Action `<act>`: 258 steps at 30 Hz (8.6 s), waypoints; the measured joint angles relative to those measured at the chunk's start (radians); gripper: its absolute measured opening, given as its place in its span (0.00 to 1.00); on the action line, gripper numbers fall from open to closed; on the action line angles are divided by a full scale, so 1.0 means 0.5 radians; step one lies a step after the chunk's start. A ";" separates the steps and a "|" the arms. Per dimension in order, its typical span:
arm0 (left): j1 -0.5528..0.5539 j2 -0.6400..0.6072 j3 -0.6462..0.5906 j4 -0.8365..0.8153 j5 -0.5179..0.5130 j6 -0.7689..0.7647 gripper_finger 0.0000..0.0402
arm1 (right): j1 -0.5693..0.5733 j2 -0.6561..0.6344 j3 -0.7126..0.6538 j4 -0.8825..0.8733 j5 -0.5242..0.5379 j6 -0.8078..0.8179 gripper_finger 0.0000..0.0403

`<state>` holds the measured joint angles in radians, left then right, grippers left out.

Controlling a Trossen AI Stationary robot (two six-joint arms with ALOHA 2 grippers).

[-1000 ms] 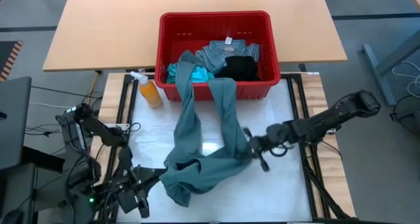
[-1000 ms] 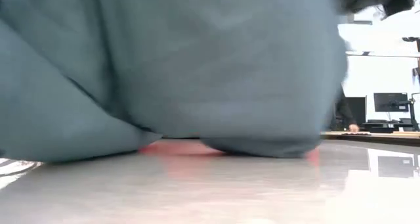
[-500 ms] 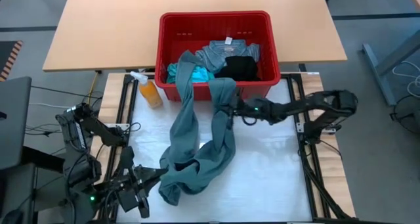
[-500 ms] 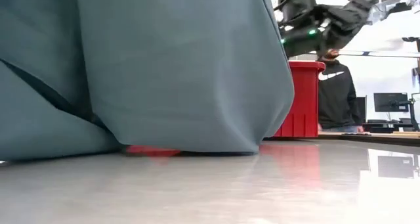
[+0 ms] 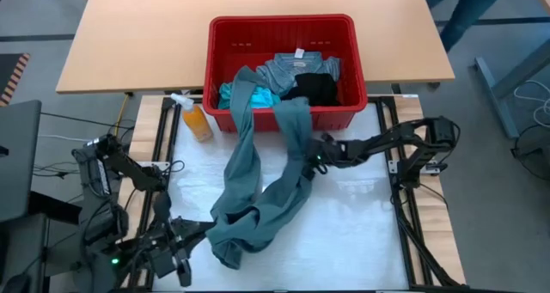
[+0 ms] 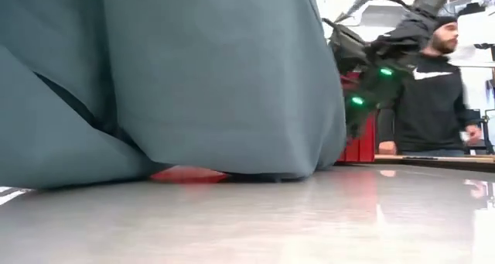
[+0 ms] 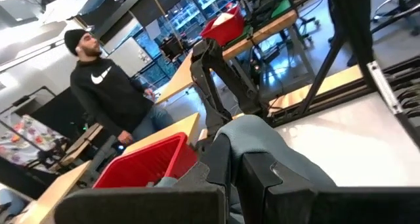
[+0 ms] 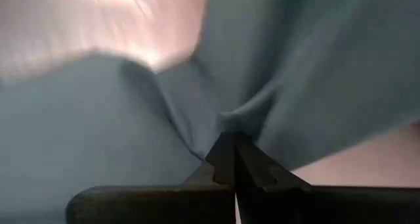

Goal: Fold Laundry from Bin
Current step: Remove the gray pants from the red bin on the table

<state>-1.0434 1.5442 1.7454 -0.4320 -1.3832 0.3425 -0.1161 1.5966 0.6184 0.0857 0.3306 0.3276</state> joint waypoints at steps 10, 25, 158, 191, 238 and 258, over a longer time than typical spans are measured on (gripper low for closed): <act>-0.043 -0.008 0.000 -0.008 -0.087 0.032 0.00 | 0.856 -0.447 -0.531 0.097 0.202 0.936 0.05; -0.022 -0.010 0.000 -0.013 -0.091 -0.074 0.00 | 1.141 -0.892 -0.289 0.528 0.897 -0.034 0.04; 1.406 -0.008 -0.784 -0.358 1.671 -1.039 0.00 | 0.783 -0.853 0.148 -0.027 -0.840 -0.561 0.52; 1.527 -0.016 -0.664 -0.763 1.768 -1.029 0.00 | 0.971 0.590 1.236 0.722 0.273 -1.244 0.51; 1.544 -0.012 -0.668 -0.862 1.864 -1.241 0.00 | 0.963 0.546 1.240 0.419 0.369 -1.052 0.03; 1.431 0.102 -0.665 -0.253 2.224 -1.037 0.01 | 1.323 -0.453 1.241 -1.519 -0.128 -0.296 0.03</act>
<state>-0.3277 1.5951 1.4128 -0.5583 -0.2712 -0.1759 0.5454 1.3700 1.2388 -0.6738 0.2667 0.1794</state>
